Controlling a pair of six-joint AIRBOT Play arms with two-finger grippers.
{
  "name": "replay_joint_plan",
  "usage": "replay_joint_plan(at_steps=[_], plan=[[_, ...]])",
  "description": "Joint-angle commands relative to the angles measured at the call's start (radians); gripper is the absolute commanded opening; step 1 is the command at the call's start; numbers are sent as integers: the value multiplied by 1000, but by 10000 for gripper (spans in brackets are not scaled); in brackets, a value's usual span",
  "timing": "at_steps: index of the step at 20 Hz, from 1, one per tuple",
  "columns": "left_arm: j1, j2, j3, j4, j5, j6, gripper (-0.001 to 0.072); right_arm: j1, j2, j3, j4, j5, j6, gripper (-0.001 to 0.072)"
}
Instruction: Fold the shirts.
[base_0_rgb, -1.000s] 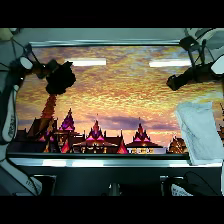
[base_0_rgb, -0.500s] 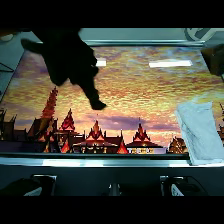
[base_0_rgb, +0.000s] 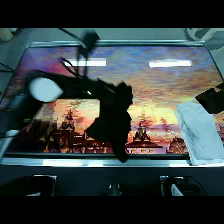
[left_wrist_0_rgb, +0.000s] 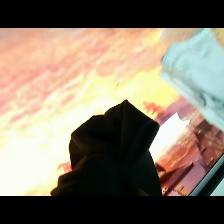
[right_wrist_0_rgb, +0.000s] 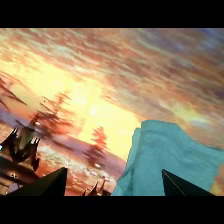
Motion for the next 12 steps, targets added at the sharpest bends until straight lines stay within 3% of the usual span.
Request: replay_joint_plan(at_steps=[1, 2, 3, 4, 8, 12], plan=[[-43, -179, -142, -73, 39, -90, 33, 0, -81, -107, -10, 0, 13, 609], [-40, -232, -135, -119, 13, -88, 268, 0, -113, -144, 2, -3, 16, 609], [-27, -262, -115, -128, -37, -96, 631, 0, -141, -179, 32, 2, 15, 609], [0, -269, -96, -127, -83, -117, 666, 0, -164, -206, 71, 19, 11, 609], [157, -162, -44, 30, -231, -103, 664, 0, -186, -385, 282, 30, -47, 610], [298, -55, -78, 131, -448, 15, 665, 2, -186, -644, 425, -7, -123, 610]])
